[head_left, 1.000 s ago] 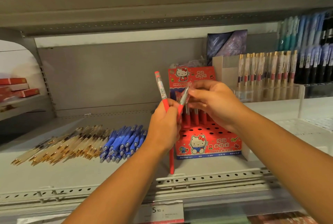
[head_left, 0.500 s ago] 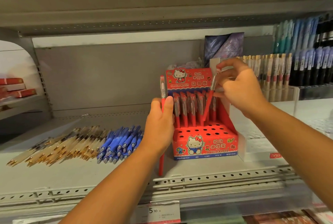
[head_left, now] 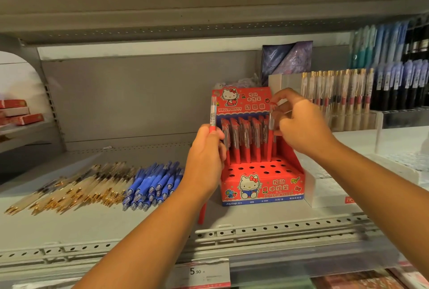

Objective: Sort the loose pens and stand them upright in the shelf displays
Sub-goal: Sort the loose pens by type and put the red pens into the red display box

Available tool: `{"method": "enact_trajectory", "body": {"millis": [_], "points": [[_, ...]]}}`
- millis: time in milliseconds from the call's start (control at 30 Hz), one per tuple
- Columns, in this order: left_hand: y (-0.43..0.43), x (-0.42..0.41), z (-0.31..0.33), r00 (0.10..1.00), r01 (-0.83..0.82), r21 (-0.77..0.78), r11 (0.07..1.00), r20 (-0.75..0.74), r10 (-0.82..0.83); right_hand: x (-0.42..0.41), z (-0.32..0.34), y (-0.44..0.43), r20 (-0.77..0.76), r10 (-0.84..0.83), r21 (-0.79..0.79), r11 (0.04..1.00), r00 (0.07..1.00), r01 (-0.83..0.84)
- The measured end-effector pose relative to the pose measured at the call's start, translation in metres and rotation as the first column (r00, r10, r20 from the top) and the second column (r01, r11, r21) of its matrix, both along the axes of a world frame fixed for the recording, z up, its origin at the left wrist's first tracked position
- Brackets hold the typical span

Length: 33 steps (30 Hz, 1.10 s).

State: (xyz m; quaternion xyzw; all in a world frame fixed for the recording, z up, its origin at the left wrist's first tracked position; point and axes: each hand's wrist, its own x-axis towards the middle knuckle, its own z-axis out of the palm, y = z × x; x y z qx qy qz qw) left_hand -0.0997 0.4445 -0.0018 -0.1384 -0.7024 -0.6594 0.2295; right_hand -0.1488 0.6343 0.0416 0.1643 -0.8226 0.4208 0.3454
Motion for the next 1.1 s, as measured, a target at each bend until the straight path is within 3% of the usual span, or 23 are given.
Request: {"method": "enact_trajectory", "body": {"millis": [133,300,700,833,900,1000,1067,1100], "points": [[-0.002,-0.001,-0.001,1.0,0.004,-0.063,0.998,-0.013,-0.005,-0.004,-0.008,0.0,0.101,-0.026,0.081,0.997,0.995,0.017],[-0.002,-0.001,-0.003,0.999,0.037,-0.078,0.996,-0.037,-0.039,-0.006,-0.013,-0.003,0.081,-0.061,0.117,0.992,0.995,0.052],[-0.001,0.003,-0.002,0.99,0.109,-0.076,0.991,-0.077,-0.115,-0.003,0.006,0.0,0.314,0.036,-0.039,0.999,0.949,-0.025],[-0.002,0.002,-0.004,0.988,0.126,-0.084,0.988,-0.078,-0.133,-0.008,-0.001,0.0,0.337,-0.04,0.122,0.993,0.941,-0.002],[-0.003,0.001,-0.005,0.988,0.125,-0.104,0.987,-0.079,-0.134,-0.011,-0.009,0.001,0.254,-0.126,0.242,0.968,0.959,0.063],[-0.003,0.0,-0.006,0.987,0.123,-0.122,0.985,-0.09,-0.134,-0.005,-0.013,-0.001,-0.02,-0.271,0.458,0.853,0.962,0.249],[-0.002,0.0,-0.007,0.986,0.126,-0.128,0.984,-0.094,-0.139,0.002,-0.012,-0.005,-0.17,-0.288,0.447,0.83,0.943,0.334],[-0.002,-0.001,-0.006,0.985,0.129,-0.128,0.983,-0.095,-0.141,0.007,-0.011,-0.009,-0.19,-0.244,0.391,0.87,0.951,0.301]]}}
